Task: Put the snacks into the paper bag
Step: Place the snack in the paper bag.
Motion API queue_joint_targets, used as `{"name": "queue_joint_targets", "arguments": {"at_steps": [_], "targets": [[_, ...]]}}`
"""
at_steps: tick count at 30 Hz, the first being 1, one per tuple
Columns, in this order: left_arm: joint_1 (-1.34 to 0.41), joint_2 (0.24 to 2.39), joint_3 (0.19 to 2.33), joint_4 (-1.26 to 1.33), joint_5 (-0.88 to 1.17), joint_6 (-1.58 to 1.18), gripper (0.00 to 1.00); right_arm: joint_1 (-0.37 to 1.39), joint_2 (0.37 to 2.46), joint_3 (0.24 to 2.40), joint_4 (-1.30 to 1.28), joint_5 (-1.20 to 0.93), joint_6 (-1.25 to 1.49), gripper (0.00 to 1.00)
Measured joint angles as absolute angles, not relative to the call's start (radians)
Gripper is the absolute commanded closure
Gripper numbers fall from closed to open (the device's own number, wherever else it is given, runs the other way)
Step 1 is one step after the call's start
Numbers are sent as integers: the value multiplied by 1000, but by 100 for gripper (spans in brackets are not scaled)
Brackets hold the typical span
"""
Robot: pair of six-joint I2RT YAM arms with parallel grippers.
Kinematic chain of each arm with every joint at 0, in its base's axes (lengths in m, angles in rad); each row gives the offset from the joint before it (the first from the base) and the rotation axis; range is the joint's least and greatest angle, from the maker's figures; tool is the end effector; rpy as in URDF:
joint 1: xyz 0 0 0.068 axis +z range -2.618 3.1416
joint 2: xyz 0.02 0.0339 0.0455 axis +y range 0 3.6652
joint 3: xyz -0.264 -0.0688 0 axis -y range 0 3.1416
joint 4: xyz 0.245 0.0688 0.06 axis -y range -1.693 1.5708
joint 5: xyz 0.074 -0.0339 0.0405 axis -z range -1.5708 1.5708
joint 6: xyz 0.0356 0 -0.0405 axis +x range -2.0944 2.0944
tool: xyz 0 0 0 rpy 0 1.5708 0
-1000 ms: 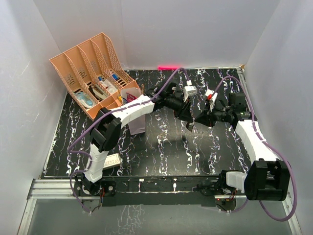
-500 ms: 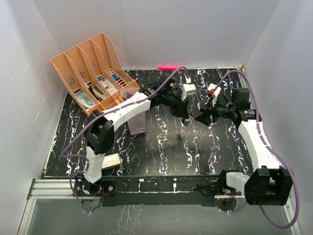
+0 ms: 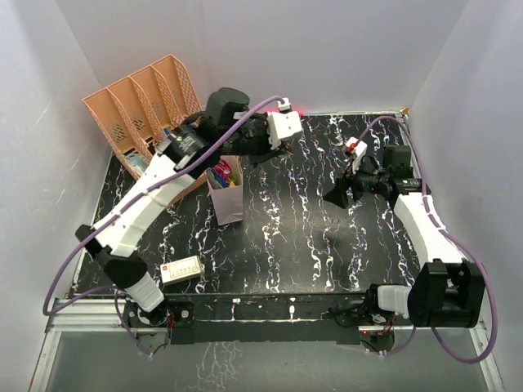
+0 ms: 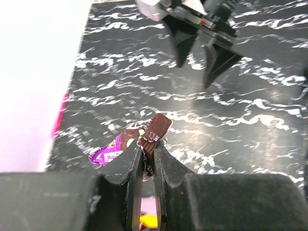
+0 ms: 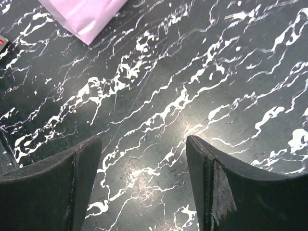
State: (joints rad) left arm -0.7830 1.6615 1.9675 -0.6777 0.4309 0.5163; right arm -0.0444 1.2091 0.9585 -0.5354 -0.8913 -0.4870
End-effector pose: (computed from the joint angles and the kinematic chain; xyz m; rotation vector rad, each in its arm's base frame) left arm 0.2436 -0.2635 0.4688 1.3982 1.3631 -0.5944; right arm 0.2479 0.0167 0.2896 -0.8549 1.9326 0.7303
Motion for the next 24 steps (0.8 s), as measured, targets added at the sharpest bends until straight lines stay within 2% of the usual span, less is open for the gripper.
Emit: {"name": "queue_joint_targets", "arguments": {"at_steps": [6, 12, 18, 24], "targets": [[-777, 1591, 2056, -795, 219, 654, 90, -21, 1249, 917, -503, -862, -452, 24], [-738, 1553, 1996, -846, 50, 786, 93, 8, 1238, 896, -472, -824, -438, 23], [-677, 1548, 1868, -869, -27, 881, 93, 22, 1232, 886, -463, -802, -438, 23], [-597, 1547, 1779, -864, -15, 945, 91, 25, 1229, 886, -459, -790, -438, 23]]}}
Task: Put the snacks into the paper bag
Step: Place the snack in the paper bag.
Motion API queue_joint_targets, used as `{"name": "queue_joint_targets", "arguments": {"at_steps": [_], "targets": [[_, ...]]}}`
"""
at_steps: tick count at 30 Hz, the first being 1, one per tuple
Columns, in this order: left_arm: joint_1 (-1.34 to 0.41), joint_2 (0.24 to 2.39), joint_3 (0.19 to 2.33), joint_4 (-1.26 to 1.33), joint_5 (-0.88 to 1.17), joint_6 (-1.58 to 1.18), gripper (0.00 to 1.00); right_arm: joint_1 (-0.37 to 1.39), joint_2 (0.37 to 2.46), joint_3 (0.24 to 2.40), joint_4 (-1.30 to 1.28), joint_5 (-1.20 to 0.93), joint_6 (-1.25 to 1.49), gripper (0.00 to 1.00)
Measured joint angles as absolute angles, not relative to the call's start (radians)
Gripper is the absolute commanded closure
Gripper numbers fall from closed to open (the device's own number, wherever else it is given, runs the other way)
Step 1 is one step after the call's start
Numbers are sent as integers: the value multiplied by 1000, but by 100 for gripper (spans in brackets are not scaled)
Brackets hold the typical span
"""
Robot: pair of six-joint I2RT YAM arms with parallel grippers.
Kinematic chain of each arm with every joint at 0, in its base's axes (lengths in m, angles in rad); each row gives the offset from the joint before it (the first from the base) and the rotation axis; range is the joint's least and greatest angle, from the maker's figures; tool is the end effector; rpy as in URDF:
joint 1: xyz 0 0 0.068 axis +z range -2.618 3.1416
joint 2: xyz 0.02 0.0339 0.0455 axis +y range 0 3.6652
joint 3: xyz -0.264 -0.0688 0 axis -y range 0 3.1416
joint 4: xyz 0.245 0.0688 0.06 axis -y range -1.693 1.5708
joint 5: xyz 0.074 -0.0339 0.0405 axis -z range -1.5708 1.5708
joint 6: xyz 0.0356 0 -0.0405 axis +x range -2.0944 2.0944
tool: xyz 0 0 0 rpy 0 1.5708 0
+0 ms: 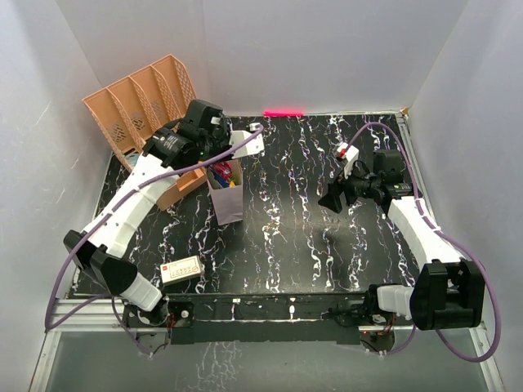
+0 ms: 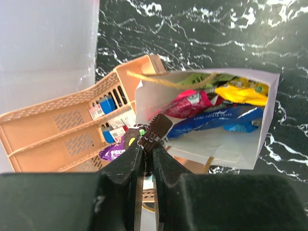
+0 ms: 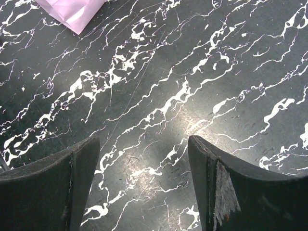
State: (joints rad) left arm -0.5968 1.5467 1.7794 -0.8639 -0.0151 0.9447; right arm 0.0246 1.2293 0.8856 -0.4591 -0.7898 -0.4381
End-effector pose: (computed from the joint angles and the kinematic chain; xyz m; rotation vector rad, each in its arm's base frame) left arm 0.2705 -0.1831 0.4276 1.5335 1.5913 0.2106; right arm 0.2506 0.0315 0.2649 -0.8467 2.0128 0.6998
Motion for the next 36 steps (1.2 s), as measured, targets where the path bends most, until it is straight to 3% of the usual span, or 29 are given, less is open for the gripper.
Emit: {"name": "queue_joint_targets", "arguments": {"at_steps": [8, 36], "targets": [[-509, 1540, 1668, -840, 61, 995, 89, 27, 1229, 884, -459, -781, -439, 23], [-501, 1526, 1509, -829, 210, 1069, 83, 46, 1231, 873, -458, -757, -443, 22]]}}
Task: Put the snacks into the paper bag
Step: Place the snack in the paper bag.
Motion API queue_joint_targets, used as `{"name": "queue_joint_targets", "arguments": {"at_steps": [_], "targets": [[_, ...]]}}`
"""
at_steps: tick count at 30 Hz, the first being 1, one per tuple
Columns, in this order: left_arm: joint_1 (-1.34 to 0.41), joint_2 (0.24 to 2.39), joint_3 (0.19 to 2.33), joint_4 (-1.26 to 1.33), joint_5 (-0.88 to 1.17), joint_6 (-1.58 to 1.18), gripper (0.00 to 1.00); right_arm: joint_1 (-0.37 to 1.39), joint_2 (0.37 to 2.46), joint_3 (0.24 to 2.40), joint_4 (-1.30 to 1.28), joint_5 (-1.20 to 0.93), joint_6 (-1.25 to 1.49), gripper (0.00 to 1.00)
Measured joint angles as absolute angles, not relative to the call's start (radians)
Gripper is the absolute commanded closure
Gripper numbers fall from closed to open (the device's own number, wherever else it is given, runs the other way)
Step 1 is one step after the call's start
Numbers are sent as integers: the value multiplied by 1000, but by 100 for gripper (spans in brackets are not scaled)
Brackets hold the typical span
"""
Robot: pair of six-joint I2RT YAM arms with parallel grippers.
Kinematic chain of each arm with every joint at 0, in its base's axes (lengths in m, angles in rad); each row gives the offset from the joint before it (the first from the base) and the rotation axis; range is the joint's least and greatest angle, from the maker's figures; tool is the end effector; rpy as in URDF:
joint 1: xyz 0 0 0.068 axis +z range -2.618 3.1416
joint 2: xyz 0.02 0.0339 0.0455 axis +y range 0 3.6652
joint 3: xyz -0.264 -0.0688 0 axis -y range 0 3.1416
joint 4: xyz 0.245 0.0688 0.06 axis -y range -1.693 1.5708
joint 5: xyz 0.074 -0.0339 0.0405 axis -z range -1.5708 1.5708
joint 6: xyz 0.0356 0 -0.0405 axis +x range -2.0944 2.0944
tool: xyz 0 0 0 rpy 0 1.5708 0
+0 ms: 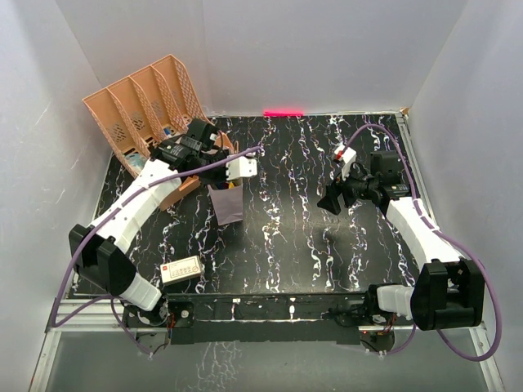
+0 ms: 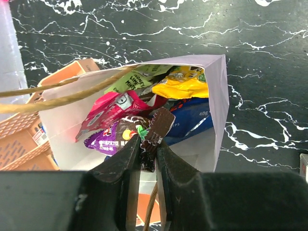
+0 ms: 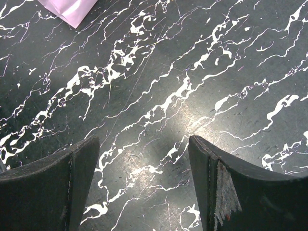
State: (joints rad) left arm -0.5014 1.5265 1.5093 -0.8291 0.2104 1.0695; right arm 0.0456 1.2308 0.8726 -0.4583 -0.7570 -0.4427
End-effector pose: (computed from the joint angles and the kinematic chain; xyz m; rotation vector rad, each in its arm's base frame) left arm 0.2827 -0.1634 0.3515 1.7582 1.6227 0.0116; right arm 0.2495 0.0359 0.2599 -0.8611 2.0344 0.6803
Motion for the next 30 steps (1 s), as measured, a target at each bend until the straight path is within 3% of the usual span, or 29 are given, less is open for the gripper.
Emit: {"name": "queue_joint_targets", "arguments": {"at_steps": [16, 30], "targets": [[-475, 1633, 1534, -876, 253, 1063, 68, 47, 1232, 873, -458, -754, -443, 22], [-473, 1637, 1652, -900, 262, 1047, 42, 53, 1237, 872, -458, -749, -444, 22]]}}
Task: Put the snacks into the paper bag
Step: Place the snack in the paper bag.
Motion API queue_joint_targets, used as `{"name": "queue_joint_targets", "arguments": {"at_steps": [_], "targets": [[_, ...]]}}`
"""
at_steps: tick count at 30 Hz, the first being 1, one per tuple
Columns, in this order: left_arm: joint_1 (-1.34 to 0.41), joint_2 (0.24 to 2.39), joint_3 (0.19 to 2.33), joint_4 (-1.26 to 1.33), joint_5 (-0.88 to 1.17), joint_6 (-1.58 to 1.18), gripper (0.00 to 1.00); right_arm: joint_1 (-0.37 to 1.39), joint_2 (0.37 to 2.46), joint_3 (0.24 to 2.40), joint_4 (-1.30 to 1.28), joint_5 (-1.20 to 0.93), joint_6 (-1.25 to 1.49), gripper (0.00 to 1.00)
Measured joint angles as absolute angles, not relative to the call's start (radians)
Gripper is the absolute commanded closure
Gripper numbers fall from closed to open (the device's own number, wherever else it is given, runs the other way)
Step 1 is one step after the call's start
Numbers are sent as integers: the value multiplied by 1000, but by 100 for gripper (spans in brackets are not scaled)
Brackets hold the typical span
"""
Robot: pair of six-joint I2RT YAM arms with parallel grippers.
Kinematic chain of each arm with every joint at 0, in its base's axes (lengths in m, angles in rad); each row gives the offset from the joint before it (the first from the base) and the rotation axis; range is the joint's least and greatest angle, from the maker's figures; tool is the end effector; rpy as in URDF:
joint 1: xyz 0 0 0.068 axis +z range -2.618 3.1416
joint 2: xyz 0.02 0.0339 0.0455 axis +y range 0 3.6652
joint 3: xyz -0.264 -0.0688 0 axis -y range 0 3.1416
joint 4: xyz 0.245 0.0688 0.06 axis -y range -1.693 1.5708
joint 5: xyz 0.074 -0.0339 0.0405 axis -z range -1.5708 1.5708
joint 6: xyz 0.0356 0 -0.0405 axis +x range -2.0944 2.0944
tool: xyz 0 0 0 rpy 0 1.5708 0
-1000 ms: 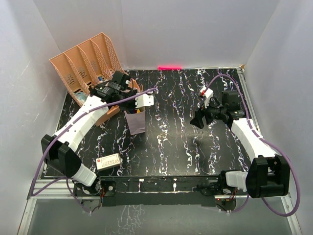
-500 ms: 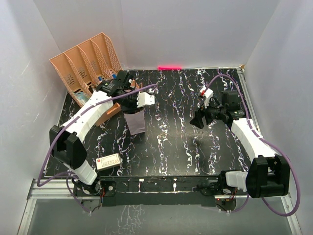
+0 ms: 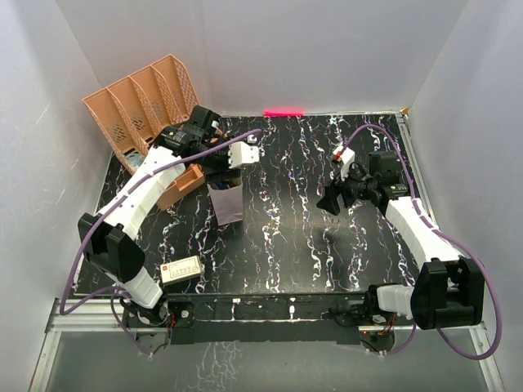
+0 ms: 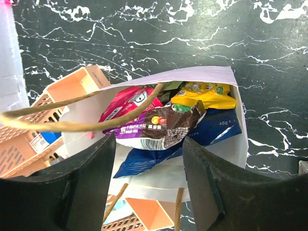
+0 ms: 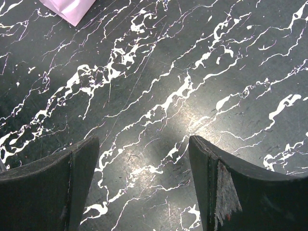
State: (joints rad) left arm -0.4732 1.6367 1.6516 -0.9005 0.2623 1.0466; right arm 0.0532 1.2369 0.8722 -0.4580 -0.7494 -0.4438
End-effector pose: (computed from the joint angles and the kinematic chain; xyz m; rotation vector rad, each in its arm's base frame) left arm 0.3074 -0.1677 0.3567 1.7451 1.6716 -0.0619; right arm 0.2502 0.0376 0.2582 -0.8670 2.0412 0.6786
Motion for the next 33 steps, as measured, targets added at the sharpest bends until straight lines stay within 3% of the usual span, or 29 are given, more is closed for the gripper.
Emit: {"name": "queue_joint_targets", "arguments": {"at_steps": [6, 17, 23, 33], "targets": [[-473, 1605, 1687, -896, 262, 1008, 29, 57, 1237, 872, -458, -749, -443, 21], [-439, 1461, 1700, -672, 148, 683, 16, 112, 1253, 980, -503, -588, -432, 11], [-273, 1403, 1661, -528, 112, 466, 2, 159, 1304, 1153, -544, -434, -385, 2], [3, 1266, 1461, -348, 105, 164, 2, 195, 1451, 1395, -662, -200, -297, 2]]}}
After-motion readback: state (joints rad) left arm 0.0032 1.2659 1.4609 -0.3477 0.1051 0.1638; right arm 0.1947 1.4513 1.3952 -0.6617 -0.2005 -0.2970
